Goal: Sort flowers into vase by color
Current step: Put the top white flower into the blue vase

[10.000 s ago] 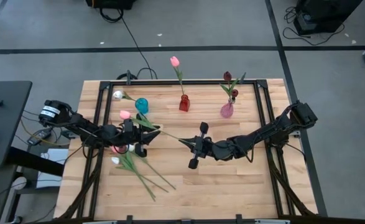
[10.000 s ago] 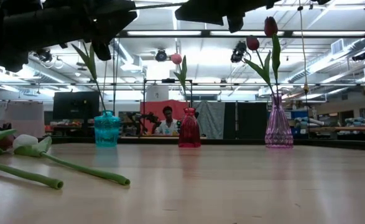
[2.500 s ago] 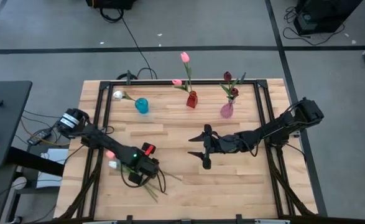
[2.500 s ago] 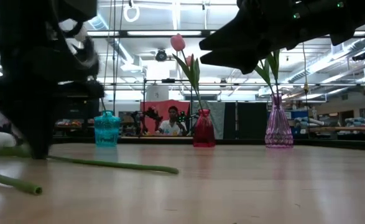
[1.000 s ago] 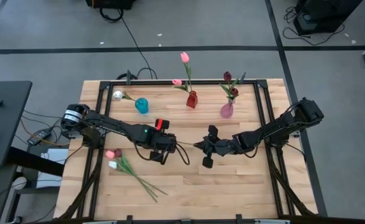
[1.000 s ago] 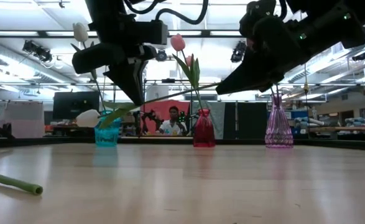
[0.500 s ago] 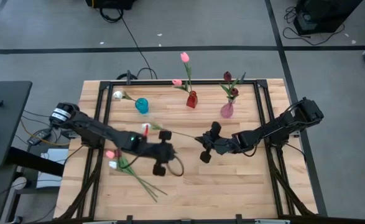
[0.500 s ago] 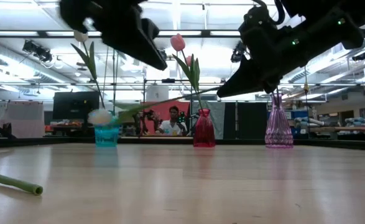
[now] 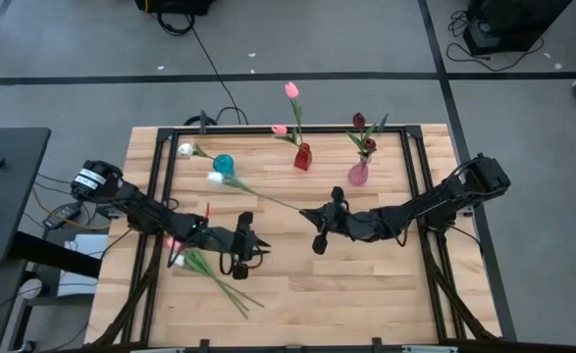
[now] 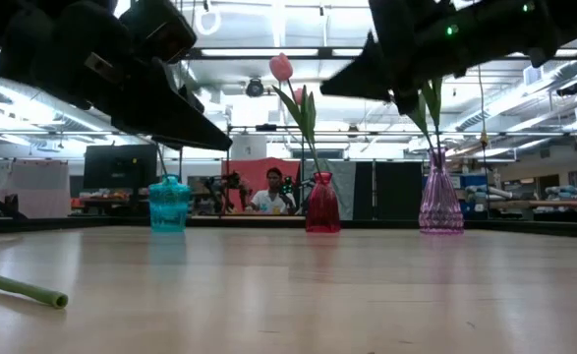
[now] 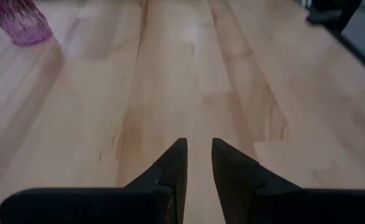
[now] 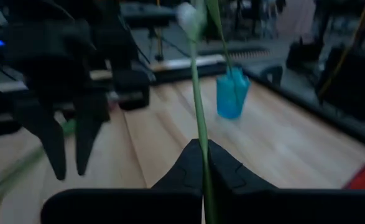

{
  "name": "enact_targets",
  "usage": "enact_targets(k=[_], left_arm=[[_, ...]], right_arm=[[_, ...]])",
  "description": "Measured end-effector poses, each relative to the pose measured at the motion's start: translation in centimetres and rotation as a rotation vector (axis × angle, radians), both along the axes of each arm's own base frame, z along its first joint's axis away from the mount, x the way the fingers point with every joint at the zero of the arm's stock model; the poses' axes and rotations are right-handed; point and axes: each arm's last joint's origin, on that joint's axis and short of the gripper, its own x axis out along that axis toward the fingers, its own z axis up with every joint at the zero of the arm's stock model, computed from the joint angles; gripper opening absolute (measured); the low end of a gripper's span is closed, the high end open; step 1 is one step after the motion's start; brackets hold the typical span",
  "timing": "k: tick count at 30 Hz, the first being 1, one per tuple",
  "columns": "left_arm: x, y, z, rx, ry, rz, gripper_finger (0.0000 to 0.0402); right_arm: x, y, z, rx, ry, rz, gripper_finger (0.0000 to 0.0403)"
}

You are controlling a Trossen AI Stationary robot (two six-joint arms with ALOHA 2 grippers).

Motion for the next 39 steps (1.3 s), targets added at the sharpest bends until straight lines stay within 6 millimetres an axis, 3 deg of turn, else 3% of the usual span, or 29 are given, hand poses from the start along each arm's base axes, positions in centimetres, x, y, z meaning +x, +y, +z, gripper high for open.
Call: enact_targets(k=[14, 23, 29, 39], left_arm=[[-0.5, 0.8, 0.3, -0.006, -0.191, 0.066, 0.008], [0.3, 2.5, 3.0, -0.038, -0.463, 0.156, 0.008], [0.6, 4.1, 3.9, -0.054, -0.547, 0.205, 0.008], [1.4, 4.1, 6.3, 0.021, -0.698, 0.093, 0.008]], right_arm=[[-0.1, 1.3, 2.9, -0.205, -0.195, 0.047, 0.0009], [-0.4, 2.0, 3.9, -0.206, -0.287, 0.059, 0.0009], [-0.7, 2.6, 4.7, -0.244, -0.366, 0.132, 0.0009], [-0.6, 2.8, 4.5, -0.253, -0.356, 0.195, 0.0009]])
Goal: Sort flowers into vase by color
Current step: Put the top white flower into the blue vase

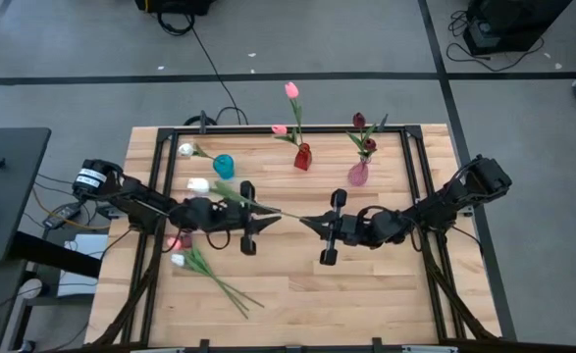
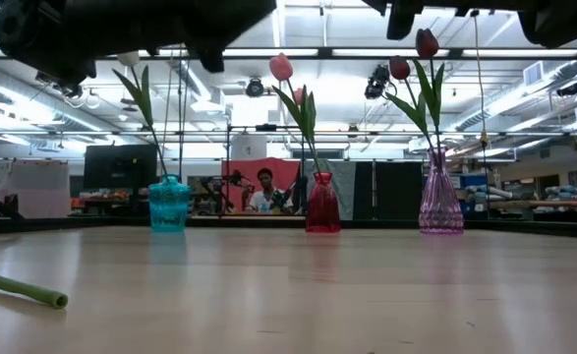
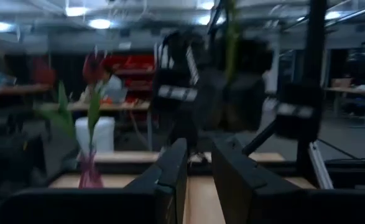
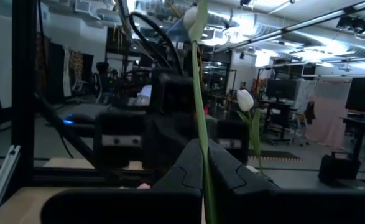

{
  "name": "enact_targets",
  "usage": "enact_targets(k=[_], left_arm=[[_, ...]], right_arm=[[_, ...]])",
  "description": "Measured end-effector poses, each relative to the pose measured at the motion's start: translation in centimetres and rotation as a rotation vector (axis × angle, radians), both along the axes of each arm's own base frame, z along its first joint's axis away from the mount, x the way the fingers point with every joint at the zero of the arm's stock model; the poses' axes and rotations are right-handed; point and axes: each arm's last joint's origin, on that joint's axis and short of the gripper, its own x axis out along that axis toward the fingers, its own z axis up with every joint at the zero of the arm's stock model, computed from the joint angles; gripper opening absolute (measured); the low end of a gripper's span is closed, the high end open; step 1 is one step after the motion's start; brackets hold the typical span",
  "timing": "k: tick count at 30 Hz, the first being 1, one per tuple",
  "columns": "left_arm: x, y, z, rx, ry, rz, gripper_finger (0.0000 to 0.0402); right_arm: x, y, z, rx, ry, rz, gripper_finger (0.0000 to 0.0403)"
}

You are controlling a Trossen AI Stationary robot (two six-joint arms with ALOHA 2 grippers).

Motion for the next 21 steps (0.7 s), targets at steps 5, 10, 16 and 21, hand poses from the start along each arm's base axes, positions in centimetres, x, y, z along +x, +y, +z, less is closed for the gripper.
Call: enact_targets(k=[5, 10, 16, 21], left_arm=[[-0.2, -0.1, 0.8, 0.049, -0.082, -0.018, 0.008], [-0.3, -0.1, 1.1, 0.067, -0.114, -0.015, 0.008], [-0.4, -0.2, 1.2, 0.083, -0.136, -0.07, 0.008], [-0.5, -0.2, 1.5, 0.096, -0.165, -0.063, 0.008]], right_arm=[[0.1, 0.0, -0.2, -0.009, 0.024, 0.0, 0.0009], [0.1, -0.1, -0.6, -0.016, 0.064, -0.023, 0.0009], [0.2, -0.1, -0.9, -0.02, 0.096, -0.048, 0.0009], [0.2, -0.1, -1.2, -0.003, 0.121, -0.048, 0.001]])
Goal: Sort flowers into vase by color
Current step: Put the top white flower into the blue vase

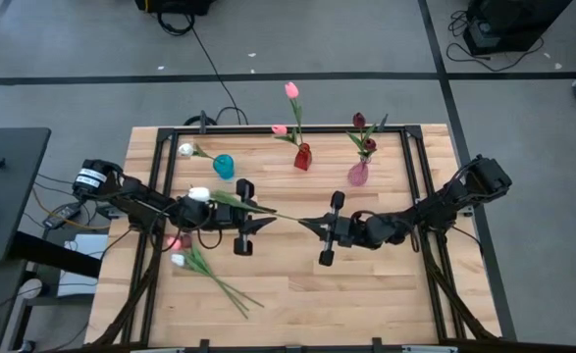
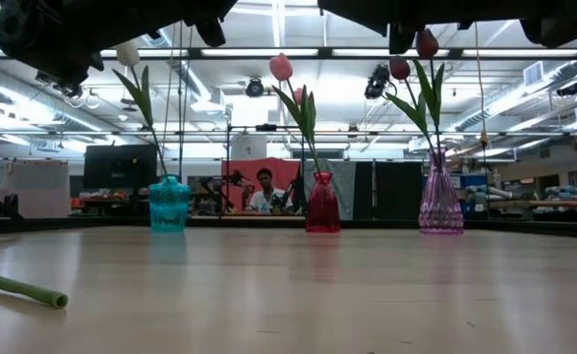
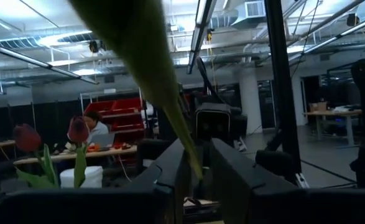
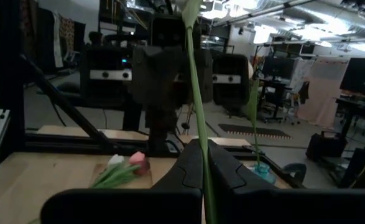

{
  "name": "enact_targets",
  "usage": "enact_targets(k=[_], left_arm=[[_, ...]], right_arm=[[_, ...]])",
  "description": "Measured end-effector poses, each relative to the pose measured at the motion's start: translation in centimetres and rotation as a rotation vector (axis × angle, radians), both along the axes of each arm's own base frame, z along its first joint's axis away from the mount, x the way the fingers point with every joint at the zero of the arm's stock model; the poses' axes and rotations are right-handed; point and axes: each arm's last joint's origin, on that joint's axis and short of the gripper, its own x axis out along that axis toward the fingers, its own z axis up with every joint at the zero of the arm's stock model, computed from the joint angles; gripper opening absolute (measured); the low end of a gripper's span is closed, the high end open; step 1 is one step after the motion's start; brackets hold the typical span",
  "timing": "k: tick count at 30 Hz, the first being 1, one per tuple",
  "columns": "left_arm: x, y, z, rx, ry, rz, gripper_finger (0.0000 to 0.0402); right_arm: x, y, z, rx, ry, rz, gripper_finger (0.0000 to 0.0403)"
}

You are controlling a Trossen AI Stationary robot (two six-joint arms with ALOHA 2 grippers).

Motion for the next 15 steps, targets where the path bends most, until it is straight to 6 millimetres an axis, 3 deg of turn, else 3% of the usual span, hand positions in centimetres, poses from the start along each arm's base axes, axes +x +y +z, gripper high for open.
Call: enact_targets(k=[4, 9, 15], left_arm=[[-0.01, -0.01, 0.01, 0.007, -0.001, 0.002, 0.0068], [0.06, 0.01, -0.14, 0.008, 0.016, 0.006, 0.0014], [0.17, 0.13, -0.4, -0.007, 0.048, 0.053, 0.001]], right_arm=[[0.04, 0.01, -0.39, 0.008, 0.034, 0.002, 0.001], [0.05, 0.02, -0.7, 0.001, 0.065, 0.001, 0.002], [0.06, 0.0, -1.04, 0.004, 0.096, -0.003, 0.0073]])
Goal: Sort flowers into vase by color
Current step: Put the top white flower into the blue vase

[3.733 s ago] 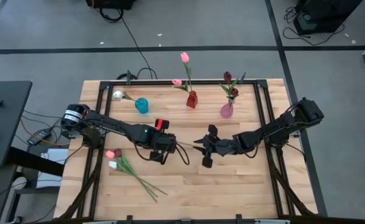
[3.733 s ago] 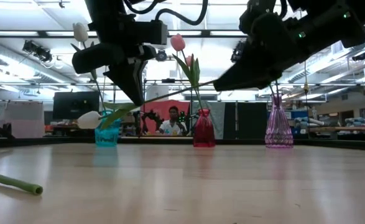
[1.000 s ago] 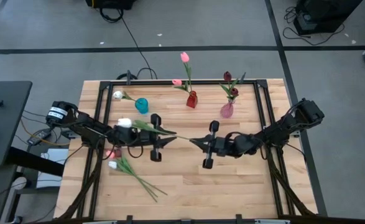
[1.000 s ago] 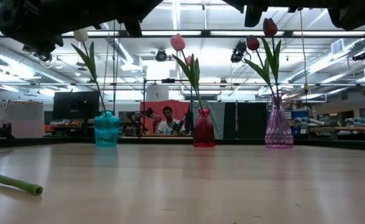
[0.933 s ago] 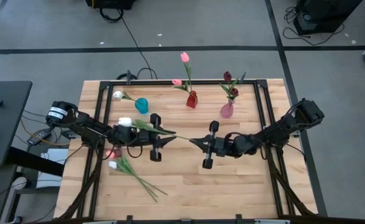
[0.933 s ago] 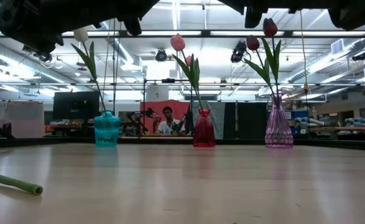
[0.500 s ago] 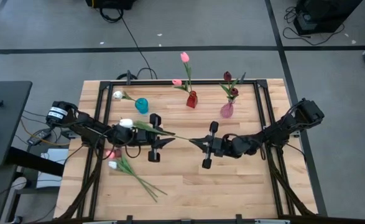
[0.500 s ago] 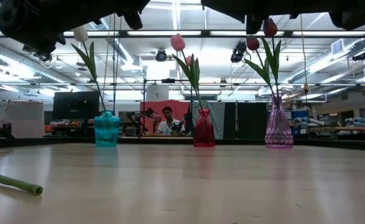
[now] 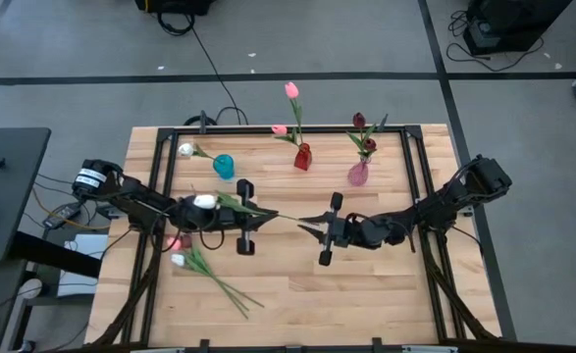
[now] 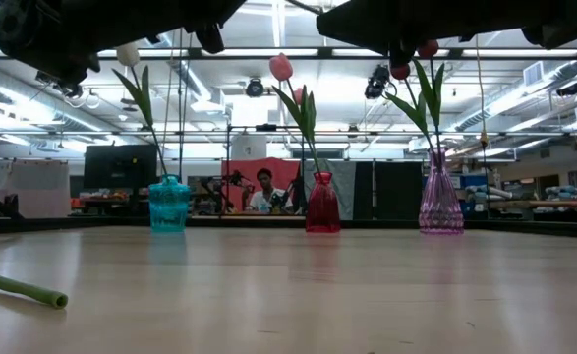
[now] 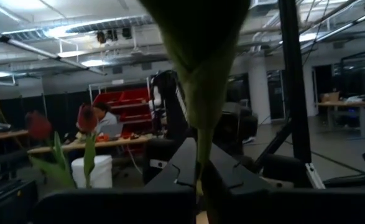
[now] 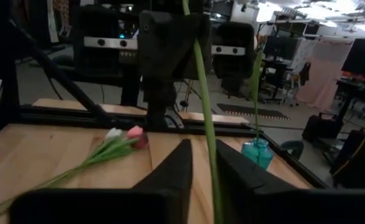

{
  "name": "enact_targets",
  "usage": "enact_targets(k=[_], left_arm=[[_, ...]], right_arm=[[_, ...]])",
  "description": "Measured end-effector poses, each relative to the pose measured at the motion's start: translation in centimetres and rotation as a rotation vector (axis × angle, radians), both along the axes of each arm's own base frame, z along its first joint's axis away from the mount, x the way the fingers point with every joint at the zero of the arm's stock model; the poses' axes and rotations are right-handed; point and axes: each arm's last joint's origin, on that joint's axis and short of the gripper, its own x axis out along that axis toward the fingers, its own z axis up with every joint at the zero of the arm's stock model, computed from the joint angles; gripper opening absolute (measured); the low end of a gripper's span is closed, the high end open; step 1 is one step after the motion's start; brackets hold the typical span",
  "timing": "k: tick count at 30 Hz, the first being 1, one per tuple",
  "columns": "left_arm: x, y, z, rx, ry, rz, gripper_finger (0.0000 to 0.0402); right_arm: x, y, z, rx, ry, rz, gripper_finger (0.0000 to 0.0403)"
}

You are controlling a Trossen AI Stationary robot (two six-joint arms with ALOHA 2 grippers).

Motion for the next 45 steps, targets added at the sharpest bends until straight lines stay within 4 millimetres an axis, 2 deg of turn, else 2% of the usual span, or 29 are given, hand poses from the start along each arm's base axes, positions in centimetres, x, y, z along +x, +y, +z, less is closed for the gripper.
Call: enact_targets(k=[4, 6, 9, 12, 19, 23, 27, 36, 45], left_arm=[[-0.2, 0.2, -0.1, -0.008, 0.056, 0.036, 0.0008], [-0.7, 0.3, 0.7, -0.007, 0.089, 0.055, 0.0008], [-2.1, 0.8, 1.7, 0.004, 0.193, 0.127, 0.0008], [-4.2, 1.4, 3.0, 0.002, 0.268, 0.209, 0.0007], [-9.3, 3.3, 5.0, -0.045, 0.452, 0.535, 0.0007], [-10.5, 3.8, 5.1, -0.061, 0.509, 0.693, 0.0006], [-10.1, 3.9, 4.9, -0.044, 0.543, 0.789, 0.0006], [-7.1, 5.3, 4.9, -0.028, 0.744, 0.924, 0.0006], [-6.3, 7.9, 4.9, -0.112, 0.857, 0.913, 0.0006]], right_arm=[[-0.1, 0.0, 0.0, 0.002, 0.002, -0.067, 0.0126], [-0.3, 0.1, -0.1, 0.002, 0.008, -0.146, 0.0151], [-0.6, 0.4, -0.4, -0.015, 0.038, -0.234, 0.0181], [-0.8, 0.6, -0.9, -0.029, 0.082, -0.236, 0.0203], [-0.9, 0.2, -2.2, 0.032, 0.166, -0.26, 0.0216], [-0.7, -0.3, -2.4, 0.052, 0.172, -0.275, 0.0211], [-0.6, -0.6, -2.4, 0.06, 0.174, -0.254, 0.0209], [-0.2, -1.3, -2.4, 0.103, 0.175, -0.202, 0.0209], [-0.2, -1.2, -2.5, 0.1, 0.19, -0.191, 0.0209]])
